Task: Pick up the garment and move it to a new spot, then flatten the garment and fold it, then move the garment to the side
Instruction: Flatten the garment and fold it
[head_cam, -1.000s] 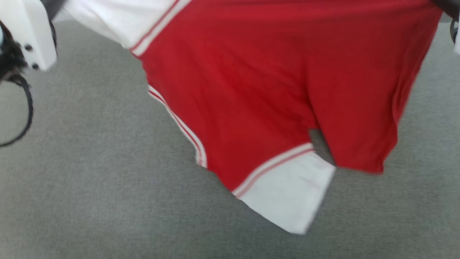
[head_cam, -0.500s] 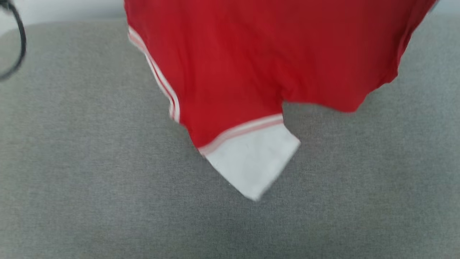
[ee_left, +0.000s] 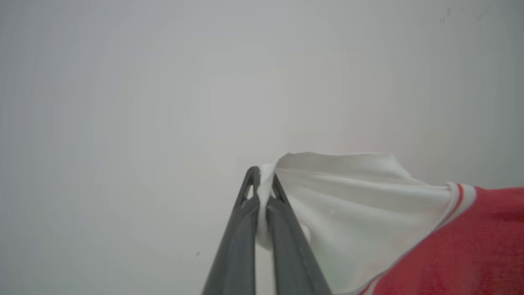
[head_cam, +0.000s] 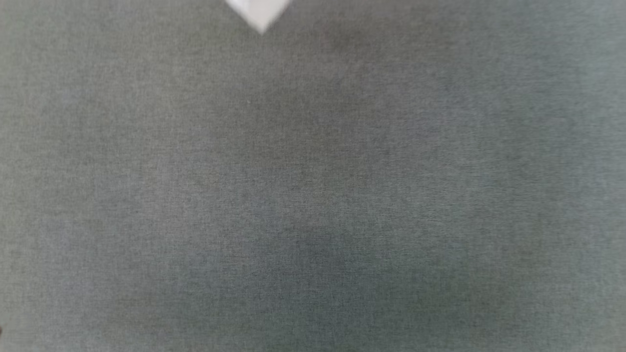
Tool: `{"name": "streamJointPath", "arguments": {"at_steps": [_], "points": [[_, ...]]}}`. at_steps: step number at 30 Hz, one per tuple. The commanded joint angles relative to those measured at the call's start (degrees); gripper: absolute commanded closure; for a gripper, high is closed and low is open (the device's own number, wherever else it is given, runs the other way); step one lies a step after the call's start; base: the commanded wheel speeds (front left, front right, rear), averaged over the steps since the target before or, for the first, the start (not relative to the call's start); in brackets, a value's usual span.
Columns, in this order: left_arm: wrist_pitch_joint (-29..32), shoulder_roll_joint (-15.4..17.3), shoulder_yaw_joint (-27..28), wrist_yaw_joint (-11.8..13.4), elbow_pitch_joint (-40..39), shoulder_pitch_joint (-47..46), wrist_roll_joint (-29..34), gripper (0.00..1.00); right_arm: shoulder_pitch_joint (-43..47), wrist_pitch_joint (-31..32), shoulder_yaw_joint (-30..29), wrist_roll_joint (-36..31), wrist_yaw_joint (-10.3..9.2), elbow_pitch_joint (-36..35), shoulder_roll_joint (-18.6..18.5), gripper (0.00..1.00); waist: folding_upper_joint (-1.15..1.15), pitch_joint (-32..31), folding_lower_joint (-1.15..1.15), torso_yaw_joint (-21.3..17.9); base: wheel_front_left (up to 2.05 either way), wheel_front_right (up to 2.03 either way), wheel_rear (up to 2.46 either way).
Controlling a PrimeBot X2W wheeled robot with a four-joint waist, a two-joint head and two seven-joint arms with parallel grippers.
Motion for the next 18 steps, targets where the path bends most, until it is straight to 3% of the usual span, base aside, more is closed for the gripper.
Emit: {"name": "streamJointPath", "arguments": {"at_steps": [1, 8, 12, 14, 18], "points": [[-4.4, -1.0, -0.4, -1.4, 2.4, -0.8, 0.8, 1.0, -1.5, -4.0, 0.1, -2.8, -0.06, 3.2, 0.5, 1.0, 0.0, 1.4, 0.0, 0.8, 0.0, 0.0, 0.0], [-5.3, -3.1, -3.2, -5.7, 9.8, 3.4, -0.2, 1.0, 0.7, -4.7, 4.3, -1.8, -0.06, 13.0, 2.8, 1.0, 0.0, 1.8, 0.0, 1.7, 0.0, 0.0, 0.0], [1.6, -3.9, -6.8, -7.1, 13.1, 8.9, -3.2, 1.0, 4.2, -3.0, 8.4, 2.8, -0.05, 16.9, 3.1, 1.0, 0.0, 1.1, 0.0, 2.4, 0.0, 0.0, 0.0], [5.6, -4.5, -8.9, -7.2, 11.2, 12.2, -7.8, 1.0, 6.4, -1.3, 10.7, 5.2, -0.05, 17.6, 3.0, 1.0, 0.0, 0.6, 0.0, 2.7, 0.0, 0.0, 0.0], [14.9, -1.1, -13.8, -7.1, 4.8, 20.4, -15.7, 1.0, 11.7, 2.8, 14.3, 12.5, -0.05, 16.1, 2.1, 1.0, 0.0, -0.9, 0.0, 3.2, 0.0, 0.0, 0.0]]}}
